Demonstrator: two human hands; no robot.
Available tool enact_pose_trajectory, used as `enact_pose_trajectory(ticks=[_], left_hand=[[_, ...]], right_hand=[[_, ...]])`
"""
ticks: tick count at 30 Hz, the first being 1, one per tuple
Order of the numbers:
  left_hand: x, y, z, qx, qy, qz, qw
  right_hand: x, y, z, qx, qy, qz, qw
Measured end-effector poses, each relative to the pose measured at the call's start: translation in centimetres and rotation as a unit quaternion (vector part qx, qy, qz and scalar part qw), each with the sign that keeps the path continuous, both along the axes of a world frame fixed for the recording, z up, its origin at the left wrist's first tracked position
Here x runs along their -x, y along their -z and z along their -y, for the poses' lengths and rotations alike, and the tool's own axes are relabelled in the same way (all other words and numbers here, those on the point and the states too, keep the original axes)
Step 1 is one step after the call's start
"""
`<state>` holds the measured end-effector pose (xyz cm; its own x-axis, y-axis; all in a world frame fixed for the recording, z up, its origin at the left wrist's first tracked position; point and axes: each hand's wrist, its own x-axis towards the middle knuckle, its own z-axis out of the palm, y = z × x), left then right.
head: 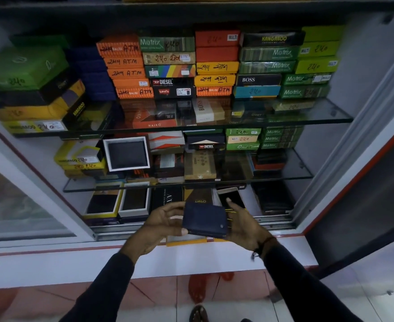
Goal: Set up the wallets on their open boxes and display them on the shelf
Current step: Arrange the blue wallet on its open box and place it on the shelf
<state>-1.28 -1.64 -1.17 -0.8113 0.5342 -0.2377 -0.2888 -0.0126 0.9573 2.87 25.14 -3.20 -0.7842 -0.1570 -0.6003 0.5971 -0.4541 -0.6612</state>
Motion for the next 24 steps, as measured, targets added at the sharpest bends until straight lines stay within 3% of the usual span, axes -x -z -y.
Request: enact_pose_trajectory(ticks=[3,6,8,9,11,13,14,16,17,18,20,21,22,23,24], left_hand=[[-0.1,-0.4,-0.1,0.069,0.007,-0.029,0.997],[-0.7,-0.2,-1.2,0.080,-0.033,-0.052,0.995],[-1.1,0.3,-2.2,0.133,-0.125,-0.172,0.968],[-1.4,0.8,-2.5,0.176,-0.157,-0.271,0.933],[-2.0,1.8,-2.9,0.256,-0.168,-0.485,0.819],[-2.4,2.8,-2.9,0.299,-0.158,-0.626,0.703],[-2.6,3.1,-2.9,0.309,-0.159,-0.663,0.663],[-2.7,3.4,-2.8,0.329,-0.167,-0.678,0.635],[-2.5,3.5,-2.7,0.336,-0.166,-0.668,0.643],[-2.4,3.6,-2.5,0.337,-0.163,-0.645,0.666],[-2.1,3.1,-2.3,0.297,-0.145,-0.536,0.777],[-1.9,2.7,-2.1,0.267,-0.139,-0.457,0.837],[-1.7,2.4,-1.9,0.241,-0.141,-0.370,0.886],[-1.4,2.3,-1.8,0.224,-0.150,-0.281,0.921],[-1.1,2.4,-1.7,0.211,-0.165,-0.203,0.942]], right_hand=[[0.0,-0.4,-0.6,-0.083,-0.080,-0.091,0.989],[0.3,-0.8,0.0,-0.167,-0.025,-0.195,0.966],[0.6,-0.9,0.4,-0.268,0.006,-0.276,0.923],[0.6,-0.9,0.7,-0.355,0.006,-0.315,0.880],[0.6,-0.3,1.2,-0.556,-0.009,-0.420,0.717],[0.1,0.3,1.6,-0.659,-0.029,-0.481,0.578],[0.0,0.6,1.5,-0.681,-0.028,-0.489,0.544],[-0.3,1.0,1.5,-0.694,-0.026,-0.493,0.523],[-0.4,1.1,1.7,-0.692,-0.015,-0.495,0.525],[-0.3,1.1,2.1,-0.680,-0.004,-0.486,0.549],[0.0,0.9,2.5,-0.627,0.027,-0.445,0.639],[0.3,0.4,2.6,-0.581,0.041,-0.405,0.704],[0.8,0.1,2.6,-0.477,0.061,-0.336,0.810],[1.3,-0.6,2.6,-0.295,0.084,-0.252,0.918],[1.7,-0.6,2.7,-0.127,0.104,-0.183,0.969]])
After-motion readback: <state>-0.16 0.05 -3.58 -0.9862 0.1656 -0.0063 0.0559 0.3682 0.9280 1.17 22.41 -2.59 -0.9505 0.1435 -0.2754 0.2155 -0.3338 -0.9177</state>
